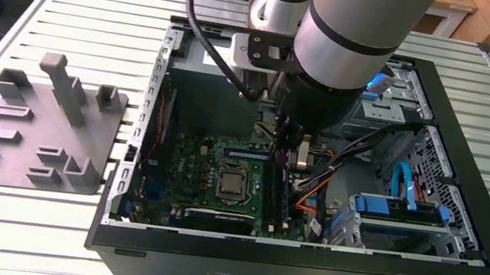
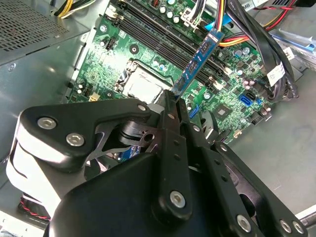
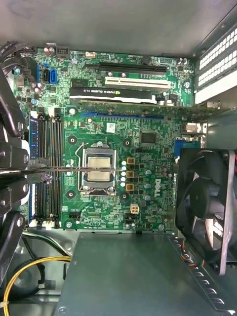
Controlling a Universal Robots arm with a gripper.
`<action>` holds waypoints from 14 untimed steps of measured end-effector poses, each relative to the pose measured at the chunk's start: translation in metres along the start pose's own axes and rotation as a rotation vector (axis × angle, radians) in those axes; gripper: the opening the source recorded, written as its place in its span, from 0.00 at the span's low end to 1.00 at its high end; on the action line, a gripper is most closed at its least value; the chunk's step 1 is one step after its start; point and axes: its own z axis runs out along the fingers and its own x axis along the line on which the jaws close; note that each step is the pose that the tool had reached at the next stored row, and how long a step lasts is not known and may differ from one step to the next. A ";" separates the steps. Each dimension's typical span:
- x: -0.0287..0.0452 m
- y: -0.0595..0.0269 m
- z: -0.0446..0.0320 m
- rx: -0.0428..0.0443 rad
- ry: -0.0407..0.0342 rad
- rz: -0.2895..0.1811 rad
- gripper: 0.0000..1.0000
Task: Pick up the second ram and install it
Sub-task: 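Insert the second ram into the second slot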
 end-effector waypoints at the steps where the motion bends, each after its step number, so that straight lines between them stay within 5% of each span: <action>1: 0.0000 0.0000 0.0000 0.0003 -0.0003 0.003 0.14; 14: 0.0000 0.0000 0.0001 0.0111 -0.0096 0.155 0.14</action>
